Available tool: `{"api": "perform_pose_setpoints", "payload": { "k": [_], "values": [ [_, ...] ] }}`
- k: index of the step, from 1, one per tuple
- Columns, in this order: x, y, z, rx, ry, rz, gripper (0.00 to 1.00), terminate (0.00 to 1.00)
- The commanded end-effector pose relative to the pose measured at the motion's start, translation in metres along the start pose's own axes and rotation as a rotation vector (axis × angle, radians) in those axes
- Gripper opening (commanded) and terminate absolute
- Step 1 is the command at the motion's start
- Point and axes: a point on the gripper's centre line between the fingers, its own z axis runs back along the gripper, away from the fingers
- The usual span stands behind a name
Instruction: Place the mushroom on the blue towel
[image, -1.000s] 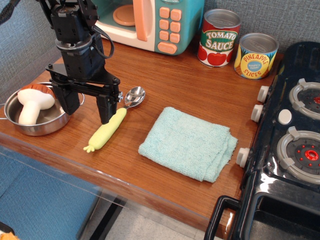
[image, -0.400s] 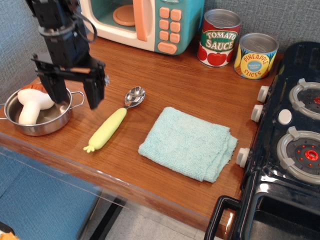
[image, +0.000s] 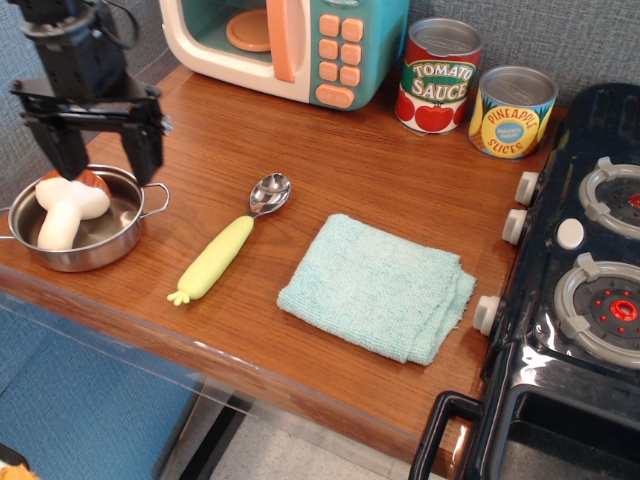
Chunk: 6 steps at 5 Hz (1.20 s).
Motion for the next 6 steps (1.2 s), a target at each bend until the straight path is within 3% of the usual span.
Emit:
{"api": "perform_pose_setpoints", "payload": {
  "k": [1,3,4,6],
  "values": [
    [0.01,0.045,0.011,0.044,-0.046,0.093,1.0,0.0],
    [0.015,0.054,-0.011,0.116,-0.002,0.086,1.0,0.0],
    [0.018,0.061,-0.031,0.144,0.051,0.11,1.0,0.0],
    [0.023,0.06,-0.052,0.177,0.103,0.128,1.0,0.0]
  ]
}}
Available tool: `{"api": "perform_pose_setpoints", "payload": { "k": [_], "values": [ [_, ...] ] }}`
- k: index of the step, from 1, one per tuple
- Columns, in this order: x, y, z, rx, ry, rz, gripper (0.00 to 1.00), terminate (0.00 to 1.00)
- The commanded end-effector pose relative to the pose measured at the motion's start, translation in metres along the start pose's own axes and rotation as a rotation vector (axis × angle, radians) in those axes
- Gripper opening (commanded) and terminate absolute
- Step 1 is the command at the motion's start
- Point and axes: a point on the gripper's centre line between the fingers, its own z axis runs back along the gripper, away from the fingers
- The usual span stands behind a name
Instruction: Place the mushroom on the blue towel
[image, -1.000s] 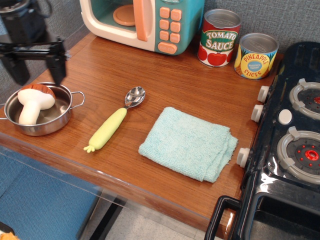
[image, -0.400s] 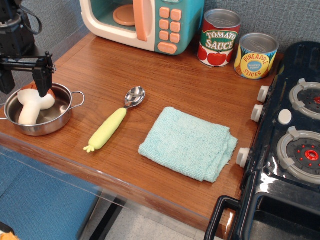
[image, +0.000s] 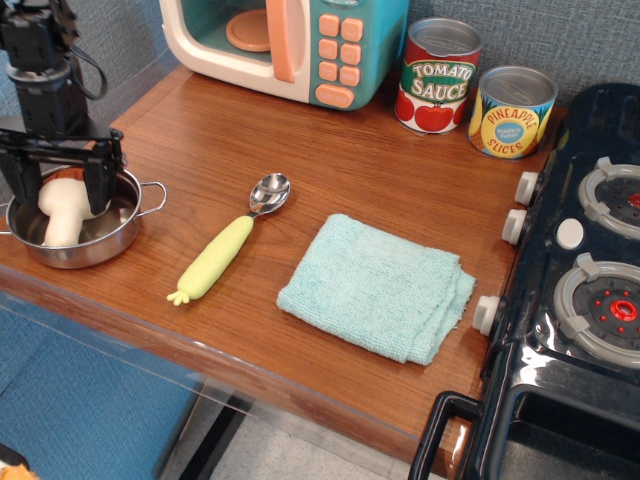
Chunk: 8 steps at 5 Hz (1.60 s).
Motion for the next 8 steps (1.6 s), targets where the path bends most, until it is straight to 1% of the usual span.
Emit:
{"api": "perform_pose_setpoints", "payload": {
  "k": [1,2,3,4,5,6,7,8],
  "values": [
    [0.005,-0.003,0.01,0.006,-0.044,-0.012,0.0,0.0],
    [0.002,-0.007,0.029,-0.008,-0.098,-0.029,0.0,0.0],
    [-0.005,-0.02,0.062,-0.01,-0.177,-0.04,0.0,0.0],
    [-0.007,-0.053,0.084,-0.036,-0.194,-0.067,0.0,0.0],
    [-0.013,-0.104,0.1,-0.06,-0.213,-0.155,0.0,0.0],
    [-0.023,-0.156,0.103,-0.051,-0.226,-0.247,0.0,0.0],
    [-0.041,-0.204,0.099,-0.048,-0.224,-0.331,0.0,0.0],
    [-0.049,-0.213,0.087,-0.019,-0.217,-0.366,0.0,0.0]
  ]
}}
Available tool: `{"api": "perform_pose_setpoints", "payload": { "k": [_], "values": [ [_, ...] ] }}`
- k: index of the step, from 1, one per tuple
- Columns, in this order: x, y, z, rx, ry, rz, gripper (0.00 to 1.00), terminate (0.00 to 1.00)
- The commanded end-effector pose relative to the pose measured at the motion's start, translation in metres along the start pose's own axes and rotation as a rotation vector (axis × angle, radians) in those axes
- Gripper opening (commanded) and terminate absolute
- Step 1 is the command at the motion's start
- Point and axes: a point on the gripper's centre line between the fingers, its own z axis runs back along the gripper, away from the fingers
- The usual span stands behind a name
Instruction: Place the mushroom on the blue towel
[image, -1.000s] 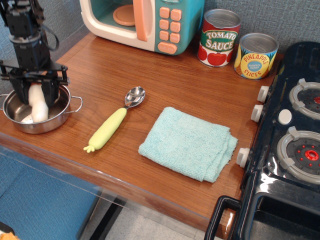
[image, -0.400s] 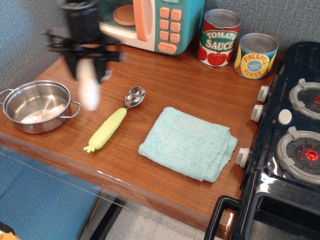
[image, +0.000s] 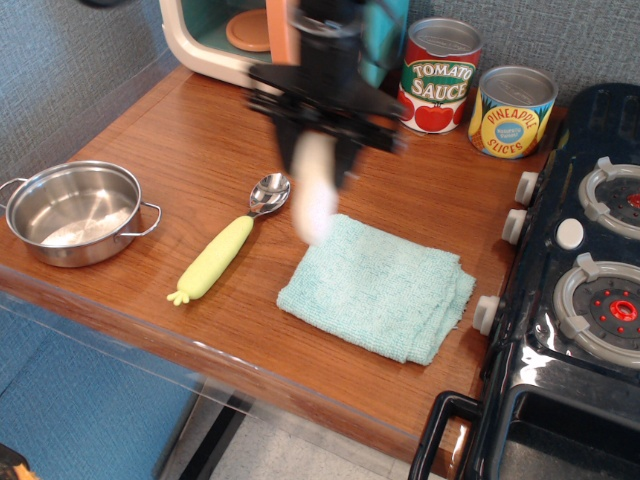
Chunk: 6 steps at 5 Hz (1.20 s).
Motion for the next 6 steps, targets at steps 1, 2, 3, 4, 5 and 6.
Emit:
{"api": "perform_pose_setpoints", "payload": {
  "k": [1,2,3,4,5,6],
  "values": [
    [-0.015,-0.007,-0.01,0.031,-0.012,-0.05,0.0,0.0],
    [-0.019,-0.011,-0.013,-0.002,0.008,-0.077,1.0,0.0],
    [-0.023,-0.016,-0.011,-0.011,0.005,-0.091,1.0,0.0],
    [-0.027,-0.016,-0.005,-0.014,-0.007,-0.093,1.0,0.0],
    [-0.03,-0.014,-0.001,-0.006,-0.013,-0.089,1.0,0.0],
    [-0.03,-0.014,-0.001,-0.006,-0.013,-0.089,1.0,0.0]
  ]
}}
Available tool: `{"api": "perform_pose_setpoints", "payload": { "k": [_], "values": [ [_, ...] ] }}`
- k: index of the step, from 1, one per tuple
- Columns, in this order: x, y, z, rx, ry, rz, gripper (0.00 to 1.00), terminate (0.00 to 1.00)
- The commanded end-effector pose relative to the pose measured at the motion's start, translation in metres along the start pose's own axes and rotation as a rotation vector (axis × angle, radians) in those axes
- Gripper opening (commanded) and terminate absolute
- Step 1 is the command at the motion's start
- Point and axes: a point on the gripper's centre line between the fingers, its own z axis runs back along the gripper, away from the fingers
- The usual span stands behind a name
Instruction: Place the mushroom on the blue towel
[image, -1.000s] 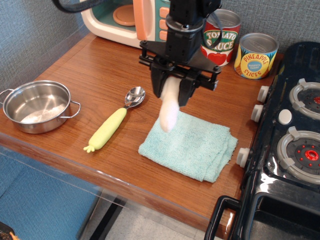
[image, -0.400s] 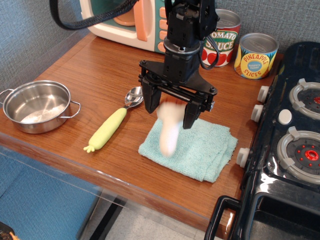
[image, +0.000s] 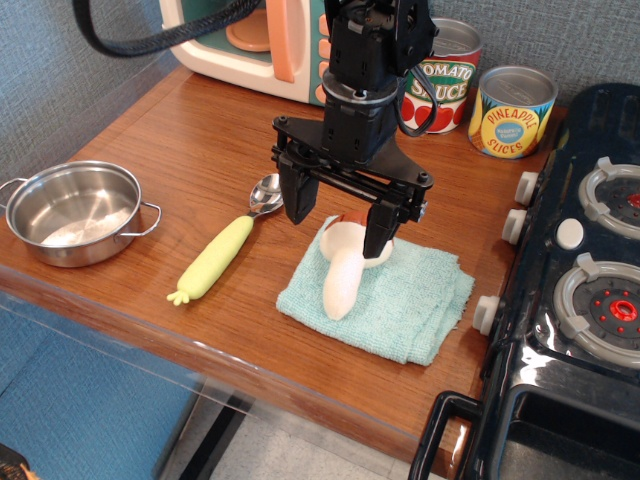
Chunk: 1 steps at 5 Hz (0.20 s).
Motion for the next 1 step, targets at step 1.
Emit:
{"api": "perform_pose_setpoints", "payload": {
  "k": [1],
  "values": [
    [-0.0062,-0.001,0.0156,-0.004,-0.05,-0.005,1.0,1.0]
  ]
}}
